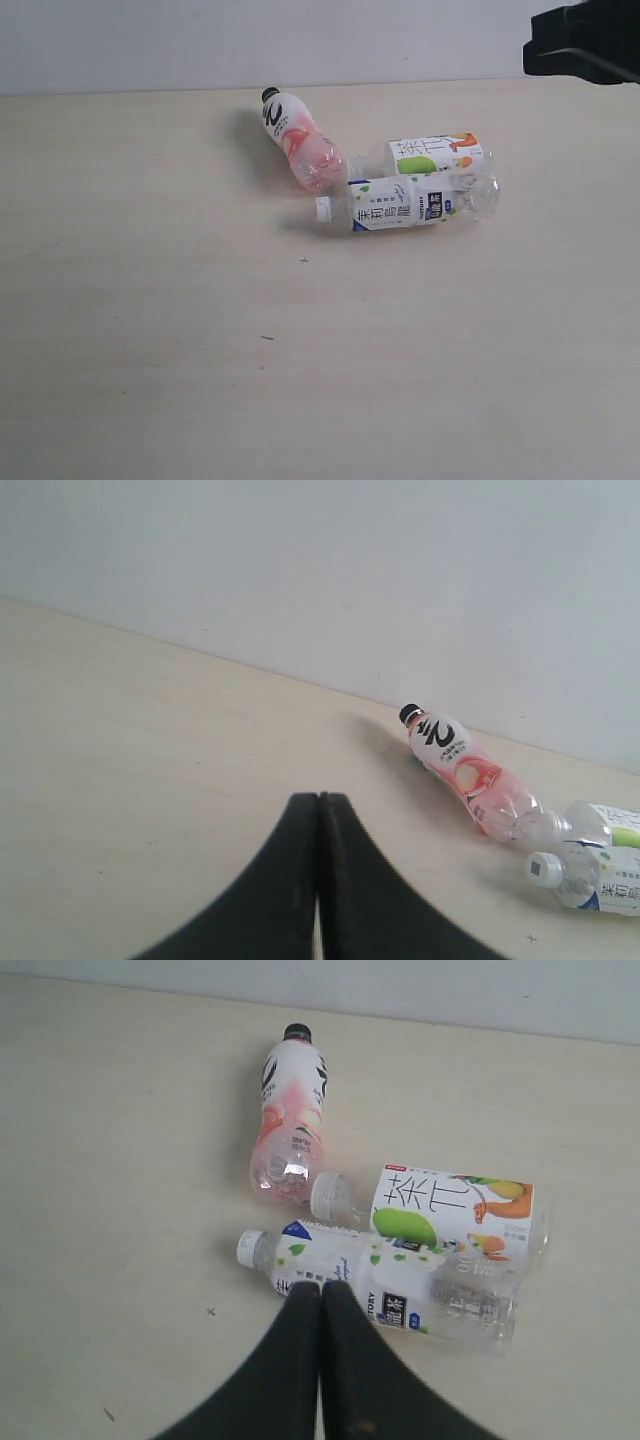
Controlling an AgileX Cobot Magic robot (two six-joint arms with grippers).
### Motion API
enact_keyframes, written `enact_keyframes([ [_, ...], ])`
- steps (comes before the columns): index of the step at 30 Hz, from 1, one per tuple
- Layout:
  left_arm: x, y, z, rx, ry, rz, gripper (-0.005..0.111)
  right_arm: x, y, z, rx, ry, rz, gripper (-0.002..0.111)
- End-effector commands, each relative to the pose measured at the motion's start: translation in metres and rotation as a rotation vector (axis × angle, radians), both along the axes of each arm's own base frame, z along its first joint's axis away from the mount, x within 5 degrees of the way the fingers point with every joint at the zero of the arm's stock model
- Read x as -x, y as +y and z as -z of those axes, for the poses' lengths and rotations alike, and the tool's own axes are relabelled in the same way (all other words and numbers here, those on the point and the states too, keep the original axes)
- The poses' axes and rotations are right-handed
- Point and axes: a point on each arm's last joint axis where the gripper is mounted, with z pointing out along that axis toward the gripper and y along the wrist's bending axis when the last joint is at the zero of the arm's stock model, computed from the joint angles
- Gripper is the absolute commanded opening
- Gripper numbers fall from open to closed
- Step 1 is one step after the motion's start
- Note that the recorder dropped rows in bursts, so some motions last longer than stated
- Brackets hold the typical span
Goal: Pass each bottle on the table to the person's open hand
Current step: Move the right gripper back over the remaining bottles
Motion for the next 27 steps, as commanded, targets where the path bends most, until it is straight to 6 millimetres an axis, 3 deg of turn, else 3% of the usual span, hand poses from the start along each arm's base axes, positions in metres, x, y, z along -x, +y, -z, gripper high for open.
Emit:
enact_keyframes([
  [1, 0.000, 0.000, 0.000, -0.005, -0.003, 0.002, 0.000, -0.006, 0.001, 0.004, -0.028, 0.008, 0.025, 0.000],
  [18, 0.000, 0.000, 0.000, -0.005, -0.003, 0.002, 0.000, -0.010, 0.001, 0.006, -0.003, -0.023, 0.020, 0.000],
  [23, 0.000, 0.000, 0.000, -0.005, -0.003, 0.002, 0.000, -0.014, 0.000, 0.002, 0.217, -0.239, -0.161, 0.000],
  [27, 0.000, 0.000, 0.000, -0.005, -0.003, 0.002, 0.000, -0.030, 0.003, -0.014, 0.280, -0.303, -0.185, 0.000],
])
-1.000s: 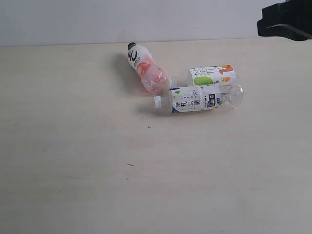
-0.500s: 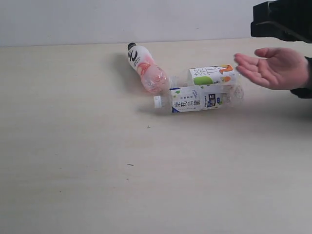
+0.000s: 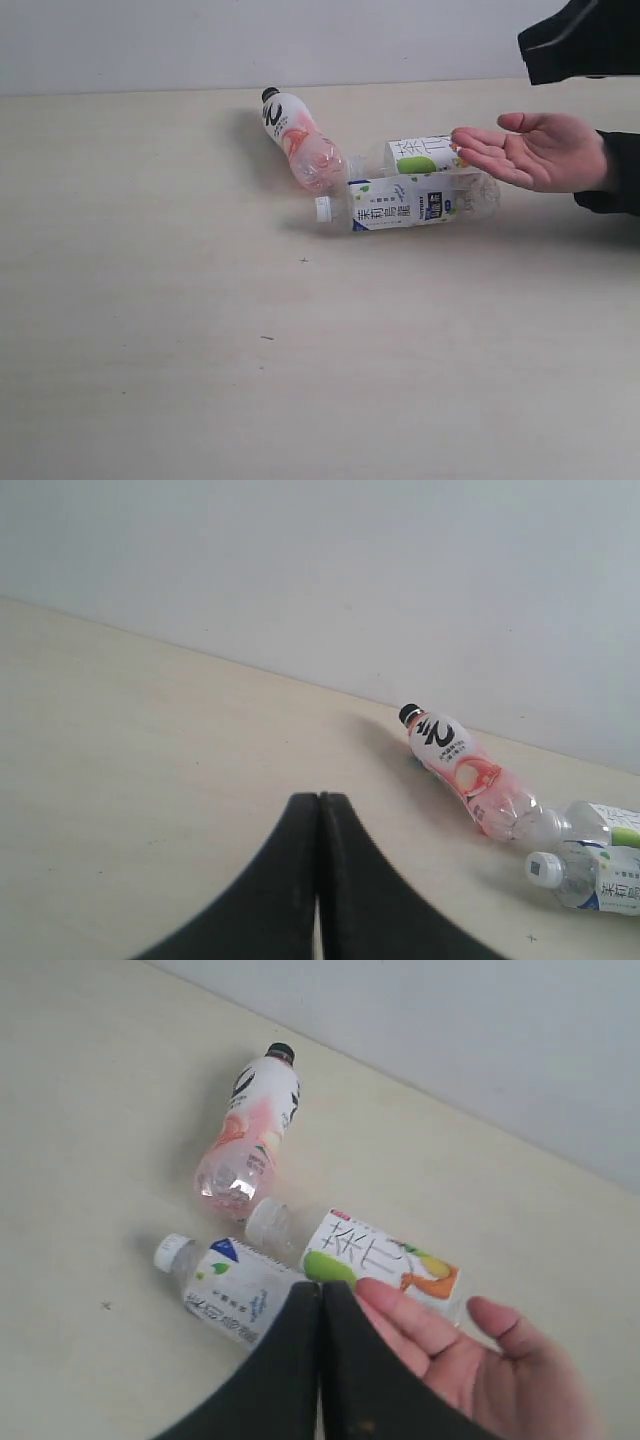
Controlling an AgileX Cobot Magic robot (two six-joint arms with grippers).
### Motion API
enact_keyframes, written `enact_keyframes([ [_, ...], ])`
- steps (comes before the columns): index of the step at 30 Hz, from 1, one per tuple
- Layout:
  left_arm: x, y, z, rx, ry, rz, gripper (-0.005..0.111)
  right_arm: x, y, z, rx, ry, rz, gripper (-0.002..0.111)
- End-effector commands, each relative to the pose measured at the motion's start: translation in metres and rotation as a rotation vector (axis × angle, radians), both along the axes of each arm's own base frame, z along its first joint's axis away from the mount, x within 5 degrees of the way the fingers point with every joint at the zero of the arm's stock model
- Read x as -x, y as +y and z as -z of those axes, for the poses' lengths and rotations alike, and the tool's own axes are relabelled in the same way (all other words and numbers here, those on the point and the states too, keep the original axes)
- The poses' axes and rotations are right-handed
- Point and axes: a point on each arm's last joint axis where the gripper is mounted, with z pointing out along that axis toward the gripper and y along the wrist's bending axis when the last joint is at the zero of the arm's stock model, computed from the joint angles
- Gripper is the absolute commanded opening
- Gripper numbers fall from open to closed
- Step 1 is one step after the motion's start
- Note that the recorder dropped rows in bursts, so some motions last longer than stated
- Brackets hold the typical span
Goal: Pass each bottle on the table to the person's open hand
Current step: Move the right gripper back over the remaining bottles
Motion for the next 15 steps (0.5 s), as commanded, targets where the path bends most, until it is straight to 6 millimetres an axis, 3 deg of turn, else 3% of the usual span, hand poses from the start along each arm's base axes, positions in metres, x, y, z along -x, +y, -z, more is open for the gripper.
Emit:
enact_keyframes([
  [1, 0.000, 0.000, 0.000, -0.005, -0.003, 0.002, 0.000, -0.021, 0.003, -0.018, 0.091, -0.085, -0.033, 0.000],
  [9, 0.000, 0.000, 0.000, -0.008, -0.004, 0.003, 0.000, -0.077, 0.012, -0.009, 0.366, 0.251, -0.098, 0.000],
  [15, 0.000, 0.000, 0.000, -0.008, -0.004, 0.003, 0.000, -0.099, 0.025, 0.011, 0.454, 0.354, -0.230, 0.000],
])
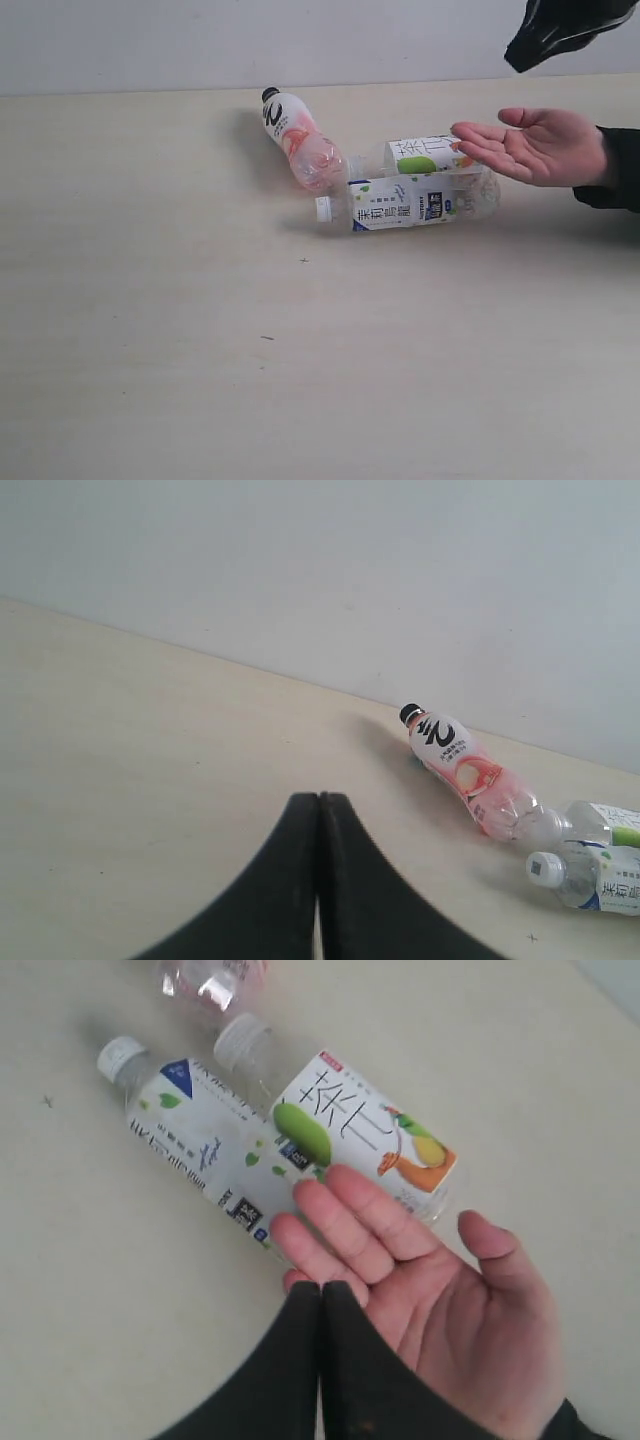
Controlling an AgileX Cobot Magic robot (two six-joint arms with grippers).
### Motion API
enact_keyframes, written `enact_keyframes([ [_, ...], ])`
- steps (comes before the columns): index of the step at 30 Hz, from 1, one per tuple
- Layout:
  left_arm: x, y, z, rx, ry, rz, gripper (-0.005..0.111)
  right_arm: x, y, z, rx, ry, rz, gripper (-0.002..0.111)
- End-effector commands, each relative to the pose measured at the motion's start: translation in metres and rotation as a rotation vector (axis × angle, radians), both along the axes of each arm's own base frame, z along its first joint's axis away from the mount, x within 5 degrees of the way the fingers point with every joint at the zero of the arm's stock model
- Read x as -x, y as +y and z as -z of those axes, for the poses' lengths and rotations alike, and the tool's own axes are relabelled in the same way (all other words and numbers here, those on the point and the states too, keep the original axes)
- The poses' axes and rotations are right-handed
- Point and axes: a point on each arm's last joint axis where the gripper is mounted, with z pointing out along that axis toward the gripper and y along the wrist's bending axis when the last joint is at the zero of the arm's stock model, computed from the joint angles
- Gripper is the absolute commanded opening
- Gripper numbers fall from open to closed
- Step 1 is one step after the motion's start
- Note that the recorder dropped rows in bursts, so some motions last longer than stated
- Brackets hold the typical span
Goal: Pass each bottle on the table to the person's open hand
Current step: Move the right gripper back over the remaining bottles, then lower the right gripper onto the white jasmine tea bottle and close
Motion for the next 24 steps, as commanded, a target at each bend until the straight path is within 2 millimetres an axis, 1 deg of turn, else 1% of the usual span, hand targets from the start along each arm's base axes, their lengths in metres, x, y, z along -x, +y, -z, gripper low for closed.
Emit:
enact_keyframes([
  [1, 0.000, 0.000, 0.000, -0.006, -0.003, 0.002, 0.000, -0.010, 0.011, 0.013, 0.065, 0.058, -0.118, 0.000],
  [3, 0.000, 0.000, 0.000, -0.006, -0.003, 0.002, 0.000, -0.010, 0.022, 0.022, 0.094, 0.059, -0.215, 0.000],
  [8, 0.000, 0.000, 0.000, -0.006, -0.003, 0.002, 0.000, -0.002, 0.054, 0.041, 0.168, 0.095, -0.437, 0.000],
  [12, 0.000, 0.000, 0.000, -0.006, -0.003, 0.002, 0.000, -0.010, 0.067, 0.055, 0.252, 0.139, -0.505, 0.002],
  [13, 0.000, 0.000, 0.000, -0.006, -0.003, 0.002, 0.000, -0.013, 0.069, 0.058, 0.266, 0.144, -0.511, 0.005],
  [15, 0.000, 0.000, 0.000, -0.006, -0.003, 0.002, 0.000, -0.020, 0.073, 0.067, 0.273, 0.150, -0.540, 0.017],
  [17, 0.000, 0.000, 0.000, -0.006, -0.003, 0.002, 0.000, -0.023, 0.075, 0.075, 0.291, 0.148, -0.613, 0.034],
  [18, 0.000, 0.000, 0.000, -0.006, -0.003, 0.002, 0.000, -0.024, 0.076, 0.081, 0.296, 0.146, -0.684, 0.051],
  [19, 0.000, 0.000, 0.000, -0.006, -0.003, 0.002, 0.000, -0.025, 0.077, 0.084, 0.297, 0.147, -0.712, 0.057],
  [20, 0.000, 0.000, 0.000, -0.006, -0.003, 0.002, 0.000, -0.026, 0.078, 0.088, 0.296, 0.151, -0.741, 0.060],
  [24, 0.000, 0.000, 0.000, -0.006, -0.003, 0.002, 0.000, -0.029, 0.083, 0.095, 0.281, 0.103, -0.842, 0.060],
])
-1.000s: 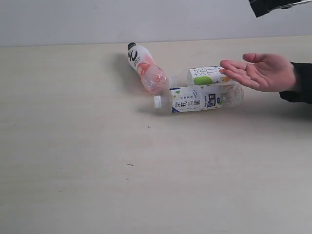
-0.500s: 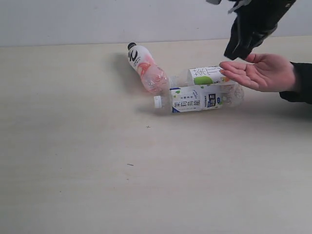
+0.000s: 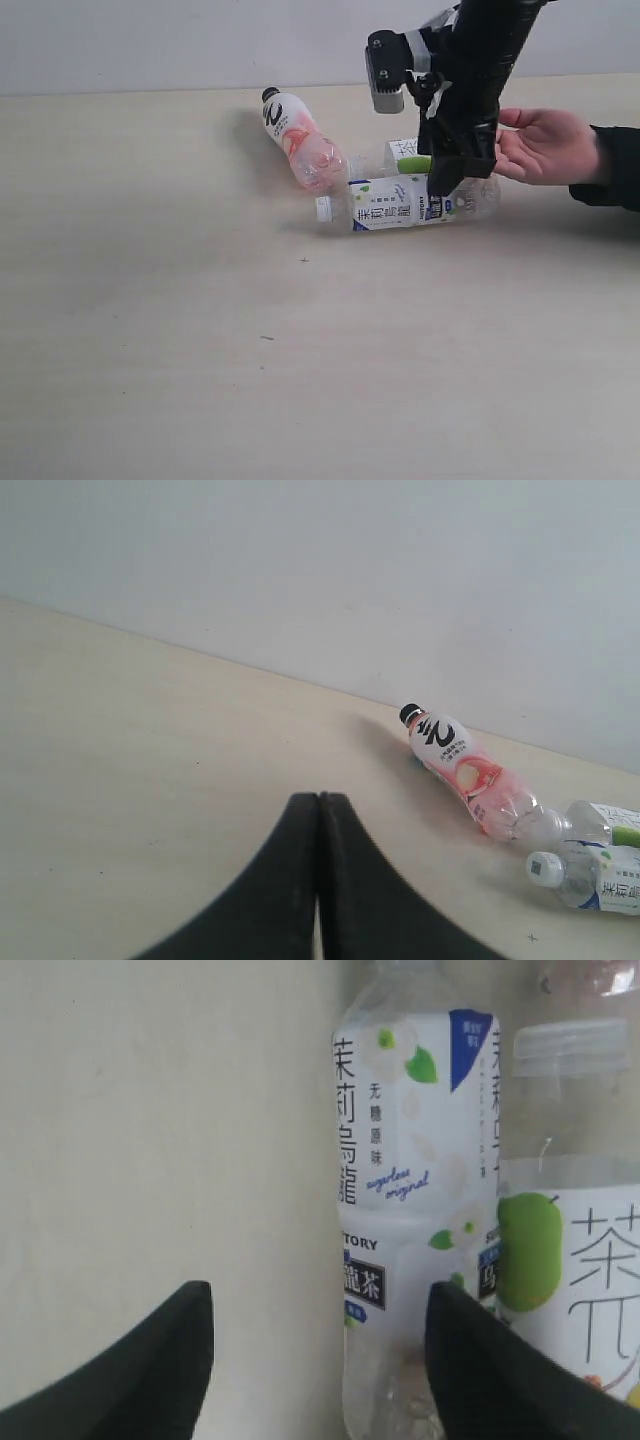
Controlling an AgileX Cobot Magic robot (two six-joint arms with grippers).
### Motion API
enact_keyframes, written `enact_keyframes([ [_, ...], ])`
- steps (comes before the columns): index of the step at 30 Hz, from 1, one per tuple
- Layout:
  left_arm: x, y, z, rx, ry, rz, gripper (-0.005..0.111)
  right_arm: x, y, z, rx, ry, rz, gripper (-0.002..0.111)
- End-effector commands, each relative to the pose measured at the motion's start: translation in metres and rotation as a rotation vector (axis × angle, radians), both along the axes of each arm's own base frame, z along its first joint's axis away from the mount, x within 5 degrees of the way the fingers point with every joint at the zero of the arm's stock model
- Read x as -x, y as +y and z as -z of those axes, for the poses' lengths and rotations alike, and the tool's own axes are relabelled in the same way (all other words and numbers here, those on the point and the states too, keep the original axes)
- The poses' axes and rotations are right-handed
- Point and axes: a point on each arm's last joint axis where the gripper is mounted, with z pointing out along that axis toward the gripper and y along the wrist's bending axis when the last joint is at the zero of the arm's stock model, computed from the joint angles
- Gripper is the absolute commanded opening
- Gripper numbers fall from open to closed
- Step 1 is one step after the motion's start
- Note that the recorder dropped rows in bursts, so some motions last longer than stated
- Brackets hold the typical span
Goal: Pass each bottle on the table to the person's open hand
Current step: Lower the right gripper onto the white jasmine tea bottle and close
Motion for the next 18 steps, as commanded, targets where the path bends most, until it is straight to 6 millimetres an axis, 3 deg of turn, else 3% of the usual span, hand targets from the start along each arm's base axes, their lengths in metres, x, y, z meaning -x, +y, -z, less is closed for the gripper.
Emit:
enact_keyframes([
  [1, 0.000, 0.000, 0.000, -0.006, -0.003, 0.002, 0.000, -0.003, 0.008, 0.002, -0.052, -0.023, -0.081, 0.060],
  [4, 0.000, 0.000, 0.000, -0.006, -0.003, 0.002, 0.000, -0.008, 0.010, 0.009, -0.066, -0.044, -0.061, 0.063],
  [8, 0.000, 0.000, 0.000, -0.006, -0.003, 0.002, 0.000, -0.011, 0.013, 0.021, -0.066, -0.024, -0.008, 0.078],
  [18, 0.000, 0.000, 0.000, -0.006, -0.003, 0.002, 0.000, -0.017, 0.017, 0.043, -0.068, -0.009, 0.006, 0.078],
])
